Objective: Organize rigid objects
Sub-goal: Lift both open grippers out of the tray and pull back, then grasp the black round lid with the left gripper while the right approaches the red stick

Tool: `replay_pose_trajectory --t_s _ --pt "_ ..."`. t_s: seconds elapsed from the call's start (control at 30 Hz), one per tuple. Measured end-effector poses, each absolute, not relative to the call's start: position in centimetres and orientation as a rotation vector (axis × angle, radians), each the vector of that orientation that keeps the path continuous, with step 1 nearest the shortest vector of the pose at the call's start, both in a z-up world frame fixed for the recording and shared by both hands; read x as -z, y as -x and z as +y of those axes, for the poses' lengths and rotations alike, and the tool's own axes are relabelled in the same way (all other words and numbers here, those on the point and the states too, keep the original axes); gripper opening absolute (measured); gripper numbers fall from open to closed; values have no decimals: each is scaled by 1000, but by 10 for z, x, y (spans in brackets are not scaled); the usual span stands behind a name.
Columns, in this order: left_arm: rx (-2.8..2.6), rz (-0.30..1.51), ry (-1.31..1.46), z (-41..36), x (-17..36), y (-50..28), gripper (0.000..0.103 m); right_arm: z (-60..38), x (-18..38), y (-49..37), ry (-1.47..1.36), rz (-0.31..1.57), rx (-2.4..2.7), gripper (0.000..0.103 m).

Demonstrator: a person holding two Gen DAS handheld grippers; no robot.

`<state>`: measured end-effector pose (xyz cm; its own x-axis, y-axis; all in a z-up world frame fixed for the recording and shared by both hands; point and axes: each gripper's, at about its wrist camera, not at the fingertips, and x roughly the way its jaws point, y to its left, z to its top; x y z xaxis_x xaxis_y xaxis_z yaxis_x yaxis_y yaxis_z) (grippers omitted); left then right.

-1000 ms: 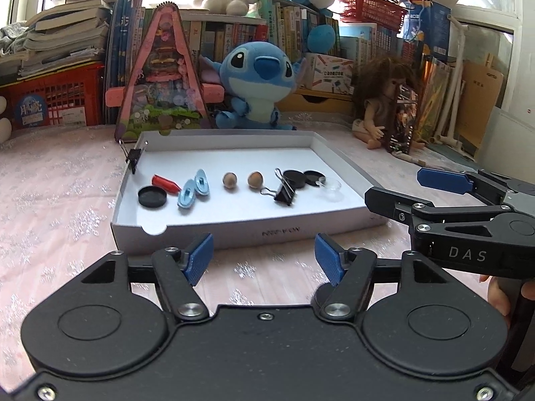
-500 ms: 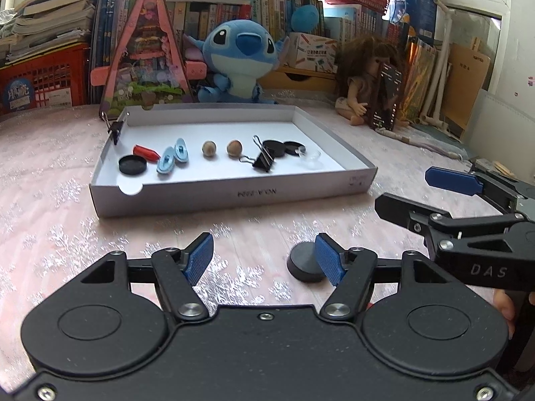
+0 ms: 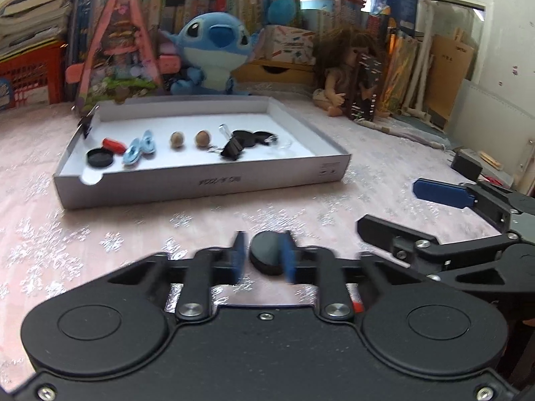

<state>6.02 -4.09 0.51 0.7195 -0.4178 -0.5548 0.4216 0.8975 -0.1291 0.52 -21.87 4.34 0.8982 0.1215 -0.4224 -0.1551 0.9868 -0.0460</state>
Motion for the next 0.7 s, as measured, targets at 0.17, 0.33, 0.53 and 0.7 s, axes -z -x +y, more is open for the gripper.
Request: replay_pose_trajectory --t_s 0.17,0.33,0.53,0.7 --pt "457 600 -18 -43 -8 -59 9 -219 -43 -3 78 428 -142 92" --pt "443 607 -17 -34 -8 -58 6 -220 -41 2 70 428 -150 92" --pt "430 605 -14 -25 -8 -55 6 -217 -35 12 73 438 -211 92" --pt "429 594 -1 -23 -11 -55 6 -208 -32 17 59 470 -317 90"
